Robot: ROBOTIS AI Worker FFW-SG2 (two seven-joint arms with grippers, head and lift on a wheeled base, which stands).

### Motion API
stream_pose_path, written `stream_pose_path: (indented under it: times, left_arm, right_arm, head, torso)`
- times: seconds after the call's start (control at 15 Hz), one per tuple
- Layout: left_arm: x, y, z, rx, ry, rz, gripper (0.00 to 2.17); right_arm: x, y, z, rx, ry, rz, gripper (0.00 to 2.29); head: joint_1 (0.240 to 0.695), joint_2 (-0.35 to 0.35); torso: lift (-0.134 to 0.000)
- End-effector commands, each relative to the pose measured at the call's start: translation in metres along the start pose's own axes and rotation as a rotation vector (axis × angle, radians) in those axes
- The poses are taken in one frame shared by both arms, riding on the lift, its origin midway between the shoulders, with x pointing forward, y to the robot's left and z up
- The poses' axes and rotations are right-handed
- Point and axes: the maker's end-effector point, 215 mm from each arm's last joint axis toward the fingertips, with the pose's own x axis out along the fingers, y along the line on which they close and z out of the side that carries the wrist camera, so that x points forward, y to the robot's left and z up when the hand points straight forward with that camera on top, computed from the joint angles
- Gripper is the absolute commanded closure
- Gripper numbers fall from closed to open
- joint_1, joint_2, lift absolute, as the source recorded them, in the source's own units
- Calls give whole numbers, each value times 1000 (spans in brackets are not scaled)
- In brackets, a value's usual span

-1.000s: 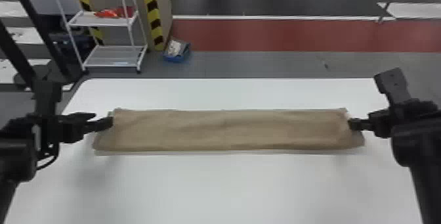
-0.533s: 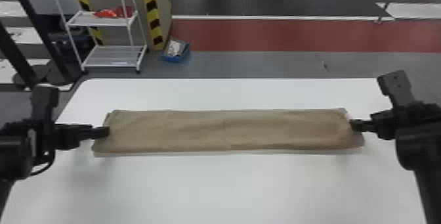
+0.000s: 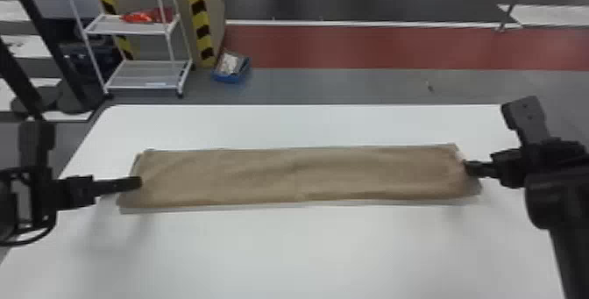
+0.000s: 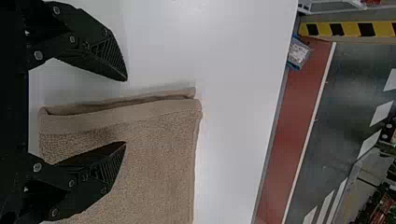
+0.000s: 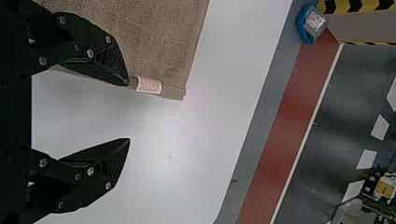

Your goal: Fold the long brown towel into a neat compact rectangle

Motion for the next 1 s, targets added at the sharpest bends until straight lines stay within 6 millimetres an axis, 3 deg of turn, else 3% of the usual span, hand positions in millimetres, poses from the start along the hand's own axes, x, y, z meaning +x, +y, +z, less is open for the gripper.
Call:
stream_pose_path:
  times: [0.0, 0.2, 0.47, 0.53, 0.8, 0.93]
  left_arm:
    - [1, -5, -4, -11, 7, -15, 478]
    - [4, -11, -10, -17, 23, -30, 481]
    - [2, -16, -10, -27, 28, -55, 1447]
    - [0, -17, -6, -26, 20, -61, 1558]
    - [-16, -22, 14, -52, -40, -124, 1625]
    - [-30, -21, 18, -67, -47, -163, 1781]
  right_arm:
    - [0, 0, -6, 2, 6, 1, 545]
    - [0, -2, -8, 1, 9, -2, 542]
    - [-1, -4, -9, 5, 12, -5, 545]
    - [0, -4, -10, 6, 13, -5, 542]
    - [0, -3, -13, 7, 17, -4, 542]
    - [-1, -6, -17, 9, 21, -7, 542]
  head:
    - [695, -13]
    - [695, -21]
    - [695, -35]
    - [695, -36]
    - [695, -39]
    - [695, -39]
  torso:
    - [-124]
    - [-124]
    - [-124]
    - [-124]
    - [-124]
    - [-124]
